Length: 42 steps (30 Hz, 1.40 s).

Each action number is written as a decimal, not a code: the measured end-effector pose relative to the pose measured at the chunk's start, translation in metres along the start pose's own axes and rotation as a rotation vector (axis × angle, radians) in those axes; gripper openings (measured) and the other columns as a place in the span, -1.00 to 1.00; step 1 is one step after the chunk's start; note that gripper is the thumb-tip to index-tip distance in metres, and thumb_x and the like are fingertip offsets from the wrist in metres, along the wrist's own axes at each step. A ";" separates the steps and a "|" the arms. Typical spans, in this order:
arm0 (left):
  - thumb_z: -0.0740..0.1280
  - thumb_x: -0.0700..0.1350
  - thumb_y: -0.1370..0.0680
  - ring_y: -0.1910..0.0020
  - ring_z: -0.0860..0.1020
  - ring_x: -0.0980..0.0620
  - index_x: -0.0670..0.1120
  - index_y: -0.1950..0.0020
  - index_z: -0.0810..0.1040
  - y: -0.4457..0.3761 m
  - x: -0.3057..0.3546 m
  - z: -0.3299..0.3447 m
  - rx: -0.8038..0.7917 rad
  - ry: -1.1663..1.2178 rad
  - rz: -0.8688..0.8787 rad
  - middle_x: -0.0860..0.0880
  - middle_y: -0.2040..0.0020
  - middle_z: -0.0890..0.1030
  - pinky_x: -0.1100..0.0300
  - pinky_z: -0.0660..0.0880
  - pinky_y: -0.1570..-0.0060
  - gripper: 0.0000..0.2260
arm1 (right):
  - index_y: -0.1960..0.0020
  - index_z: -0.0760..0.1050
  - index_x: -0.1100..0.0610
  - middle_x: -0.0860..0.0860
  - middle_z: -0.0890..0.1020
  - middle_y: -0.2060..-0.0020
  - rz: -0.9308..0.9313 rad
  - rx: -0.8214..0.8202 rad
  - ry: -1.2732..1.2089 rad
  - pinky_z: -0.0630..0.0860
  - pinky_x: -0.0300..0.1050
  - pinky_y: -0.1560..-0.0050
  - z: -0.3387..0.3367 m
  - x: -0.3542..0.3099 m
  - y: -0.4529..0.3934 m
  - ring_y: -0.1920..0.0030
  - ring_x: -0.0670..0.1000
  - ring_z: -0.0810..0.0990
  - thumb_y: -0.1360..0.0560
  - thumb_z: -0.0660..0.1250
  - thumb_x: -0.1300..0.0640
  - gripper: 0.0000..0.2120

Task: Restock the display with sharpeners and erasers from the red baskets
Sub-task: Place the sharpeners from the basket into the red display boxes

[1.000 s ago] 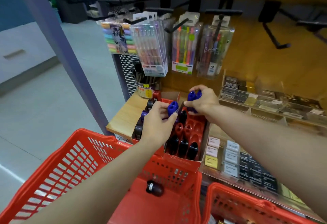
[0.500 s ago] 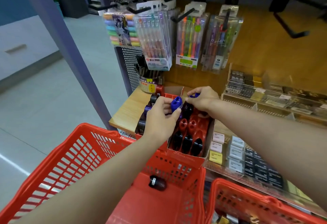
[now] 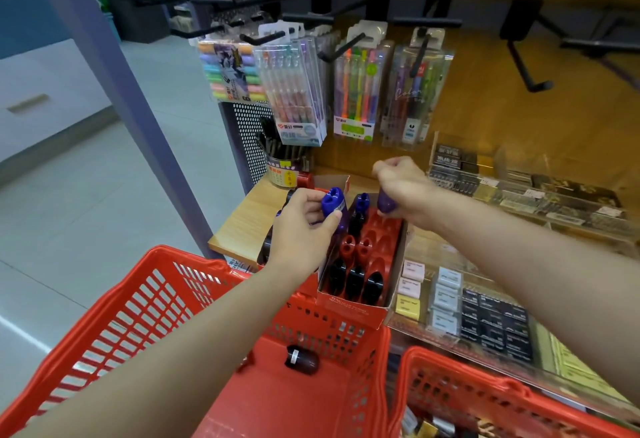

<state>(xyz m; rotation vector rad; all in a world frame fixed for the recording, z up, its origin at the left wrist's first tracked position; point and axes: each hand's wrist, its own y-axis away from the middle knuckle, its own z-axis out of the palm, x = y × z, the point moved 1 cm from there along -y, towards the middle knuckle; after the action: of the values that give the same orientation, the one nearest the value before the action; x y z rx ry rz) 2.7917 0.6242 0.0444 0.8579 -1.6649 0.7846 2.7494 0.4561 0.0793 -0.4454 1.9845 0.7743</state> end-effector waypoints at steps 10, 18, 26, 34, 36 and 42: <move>0.43 -0.17 -0.54 0.06 0.60 0.23 0.11 0.00 0.47 0.012 0.012 -0.001 -0.009 -0.028 -0.002 0.13 0.01 0.63 0.40 0.53 0.14 -0.79 | -0.32 0.37 0.01 -0.01 0.50 -0.12 -0.255 -0.049 0.469 0.41 -0.14 0.01 -0.031 0.007 0.017 -0.07 0.00 0.45 -0.47 0.47 0.06 -0.53; 0.42 -0.19 -0.54 0.04 0.63 0.17 0.01 -0.08 0.50 0.010 0.003 -0.007 -0.056 0.023 -0.005 0.07 -0.02 0.66 0.31 0.56 0.02 -0.82 | -0.24 0.50 0.18 0.15 0.49 -0.20 -0.260 0.030 0.835 0.53 -0.04 -0.12 0.003 0.011 -0.001 -0.14 0.17 0.55 -0.43 0.50 0.24 -0.59; 0.42 -0.22 -0.54 0.04 0.62 0.20 -0.01 -0.10 0.51 0.010 -0.004 -0.009 -0.081 0.030 0.008 0.07 -0.03 0.66 0.42 0.53 0.08 -0.80 | -0.34 0.34 0.22 0.18 0.57 -0.11 -0.221 0.039 0.944 0.54 -0.05 0.03 0.018 0.018 -0.003 -0.08 0.17 0.60 -0.45 0.47 0.28 -0.47; 0.47 -0.15 -0.50 0.09 0.61 0.24 0.00 -0.05 0.53 0.001 0.013 0.002 -0.056 -0.059 0.074 0.10 0.03 0.65 0.34 0.54 0.05 -0.81 | -0.09 0.63 -0.06 -0.04 0.73 0.18 -0.348 -0.240 0.333 0.62 -0.27 0.25 -0.042 -0.016 0.045 0.21 -0.09 0.72 -0.45 0.46 -0.10 -0.75; 0.49 -0.14 -0.49 0.09 0.61 0.23 -0.01 -0.04 0.53 -0.001 0.021 0.016 -0.066 -0.090 0.131 0.10 0.05 0.65 0.34 0.54 0.06 -0.80 | -0.04 0.65 -0.01 -0.07 0.73 0.22 -0.334 -0.292 0.248 0.63 -0.25 0.24 -0.050 -0.017 0.050 0.20 -0.09 0.72 -0.30 0.55 -0.16 -0.61; 0.54 -0.11 -0.43 0.06 0.61 0.23 -0.02 -0.03 0.57 -0.004 0.030 0.047 -0.130 -0.141 0.226 0.08 0.07 0.65 0.27 0.59 0.01 -0.76 | 0.21 0.68 -0.11 -0.24 0.67 0.34 -0.413 -0.113 0.513 0.42 -0.42 0.38 -0.071 -0.012 0.038 0.27 -0.30 0.60 -0.18 0.57 -0.30 -0.67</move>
<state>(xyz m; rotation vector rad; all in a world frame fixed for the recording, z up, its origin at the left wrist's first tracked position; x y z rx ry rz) 2.7661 0.5781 0.0631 0.6539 -1.9398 0.7720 2.6881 0.4359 0.1284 -1.1748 2.2039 0.5413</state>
